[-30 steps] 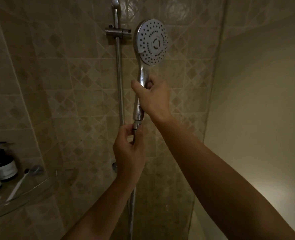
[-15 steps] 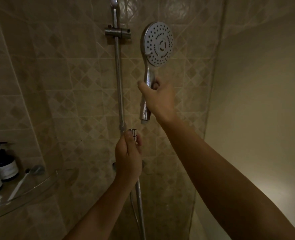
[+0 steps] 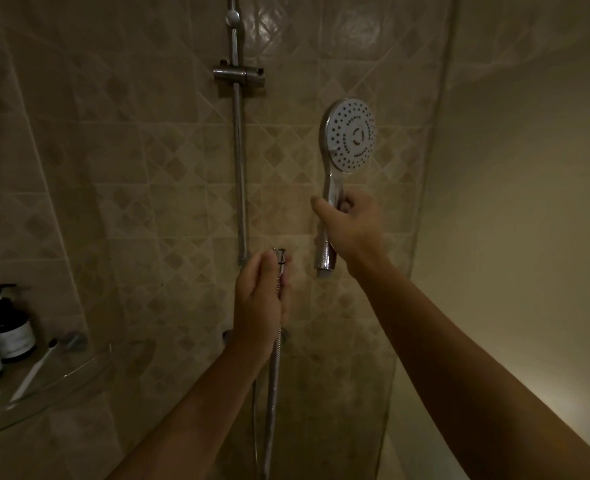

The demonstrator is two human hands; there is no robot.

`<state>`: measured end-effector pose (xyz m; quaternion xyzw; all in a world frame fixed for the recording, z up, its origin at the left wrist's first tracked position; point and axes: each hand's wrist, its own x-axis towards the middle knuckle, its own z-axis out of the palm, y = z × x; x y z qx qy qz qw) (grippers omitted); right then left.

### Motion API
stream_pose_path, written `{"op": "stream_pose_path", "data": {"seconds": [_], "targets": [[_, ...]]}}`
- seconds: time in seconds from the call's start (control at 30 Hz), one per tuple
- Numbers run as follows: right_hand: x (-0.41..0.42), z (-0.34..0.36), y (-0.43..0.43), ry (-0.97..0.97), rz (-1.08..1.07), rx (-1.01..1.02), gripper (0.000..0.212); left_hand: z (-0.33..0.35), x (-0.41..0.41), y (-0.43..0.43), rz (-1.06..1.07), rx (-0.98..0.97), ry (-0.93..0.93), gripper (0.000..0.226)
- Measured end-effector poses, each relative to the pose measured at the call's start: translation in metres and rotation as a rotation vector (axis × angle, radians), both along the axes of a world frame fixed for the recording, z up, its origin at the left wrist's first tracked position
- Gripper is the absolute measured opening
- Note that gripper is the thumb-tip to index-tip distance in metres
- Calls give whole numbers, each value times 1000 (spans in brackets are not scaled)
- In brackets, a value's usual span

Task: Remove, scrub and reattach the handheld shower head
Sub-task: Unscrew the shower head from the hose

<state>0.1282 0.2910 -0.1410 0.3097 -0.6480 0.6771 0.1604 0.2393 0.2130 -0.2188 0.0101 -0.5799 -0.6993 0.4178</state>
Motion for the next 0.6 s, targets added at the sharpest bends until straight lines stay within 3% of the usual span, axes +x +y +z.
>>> {"op": "stream_pose_path", "data": {"seconds": [0.3,0.5,0.6], "targets": [[-12,-9,24,54,43,45,33,17,-19,2,-164,-22,56,29],[-20,-29,31,-12,105,66,26,39,-36,-6,-180,50,32,23],[-32,-34,27,22,125,68,25,61,-48,-20,-124,-21,9,20]]}}
